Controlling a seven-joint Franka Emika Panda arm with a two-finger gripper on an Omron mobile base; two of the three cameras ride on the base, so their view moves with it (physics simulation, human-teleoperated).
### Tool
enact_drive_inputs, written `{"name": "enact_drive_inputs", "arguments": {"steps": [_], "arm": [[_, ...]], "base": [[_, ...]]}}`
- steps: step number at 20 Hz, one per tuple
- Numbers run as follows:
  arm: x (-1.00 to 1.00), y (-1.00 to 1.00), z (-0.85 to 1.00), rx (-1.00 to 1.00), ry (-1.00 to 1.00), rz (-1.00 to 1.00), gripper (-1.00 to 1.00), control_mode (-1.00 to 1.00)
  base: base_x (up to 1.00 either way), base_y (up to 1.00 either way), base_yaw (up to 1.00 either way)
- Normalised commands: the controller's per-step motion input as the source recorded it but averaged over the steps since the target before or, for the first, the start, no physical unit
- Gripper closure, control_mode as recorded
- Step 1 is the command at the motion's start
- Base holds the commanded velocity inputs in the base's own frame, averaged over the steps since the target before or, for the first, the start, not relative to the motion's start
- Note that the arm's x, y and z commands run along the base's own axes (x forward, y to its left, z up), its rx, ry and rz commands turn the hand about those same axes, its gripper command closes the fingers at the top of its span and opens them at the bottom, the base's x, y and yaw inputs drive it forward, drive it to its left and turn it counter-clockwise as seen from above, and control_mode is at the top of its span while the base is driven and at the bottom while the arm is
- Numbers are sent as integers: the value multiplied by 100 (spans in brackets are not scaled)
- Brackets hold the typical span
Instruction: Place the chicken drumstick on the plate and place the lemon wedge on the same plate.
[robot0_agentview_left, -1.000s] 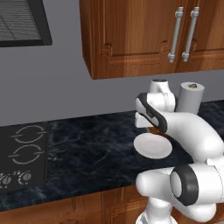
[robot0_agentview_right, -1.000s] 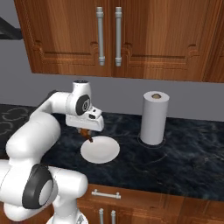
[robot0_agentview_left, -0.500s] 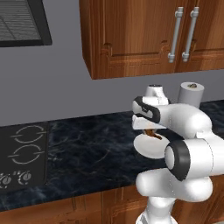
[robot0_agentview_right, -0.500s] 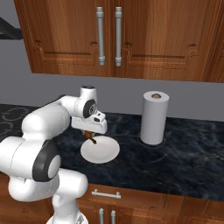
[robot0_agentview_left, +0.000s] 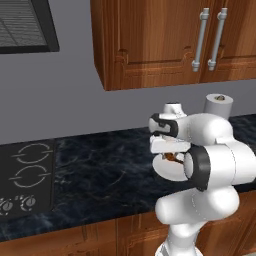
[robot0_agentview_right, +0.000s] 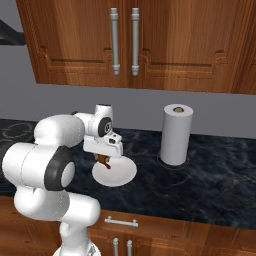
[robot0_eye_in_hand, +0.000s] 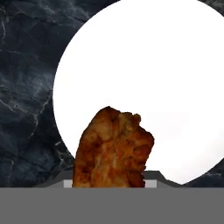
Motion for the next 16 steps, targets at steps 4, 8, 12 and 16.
{"name": "enact_drive_inputs", "arguments": {"steps": [4,8,12,16], "arm": [[1,0,-26,0,0,0,100,-100],[0,0,-32,0,0,0,100,-100],[0,0,-41,0,0,0,100,-100],[0,0,-29,0,-3,0,100,-100]], "base": [[0,0,0],[0,0,0],[0,0,0],[0,0,0]]}}
